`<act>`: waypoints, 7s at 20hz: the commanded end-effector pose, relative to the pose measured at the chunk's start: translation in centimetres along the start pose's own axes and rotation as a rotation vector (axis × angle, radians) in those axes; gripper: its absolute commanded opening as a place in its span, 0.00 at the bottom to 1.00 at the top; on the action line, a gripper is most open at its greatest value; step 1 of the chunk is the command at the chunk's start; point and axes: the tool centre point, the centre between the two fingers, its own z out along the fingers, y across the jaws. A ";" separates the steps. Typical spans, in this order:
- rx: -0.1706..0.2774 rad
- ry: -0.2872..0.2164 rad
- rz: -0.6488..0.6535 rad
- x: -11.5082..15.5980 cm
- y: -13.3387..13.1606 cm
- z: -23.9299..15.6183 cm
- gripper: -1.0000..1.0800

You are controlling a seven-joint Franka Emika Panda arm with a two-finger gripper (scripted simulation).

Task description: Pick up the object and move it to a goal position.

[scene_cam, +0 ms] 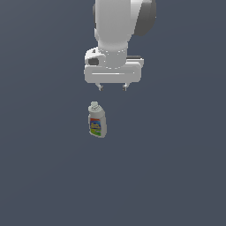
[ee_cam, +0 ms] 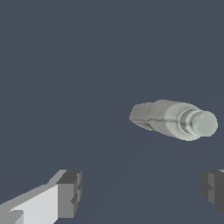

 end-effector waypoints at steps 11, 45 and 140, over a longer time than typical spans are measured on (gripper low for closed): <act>-0.001 0.021 -0.006 0.2 1.7 -1.6 0.96; -0.003 0.011 -0.455 1.7 4.3 -0.1 0.96; 0.002 0.000 -1.128 2.5 18.6 -9.0 0.00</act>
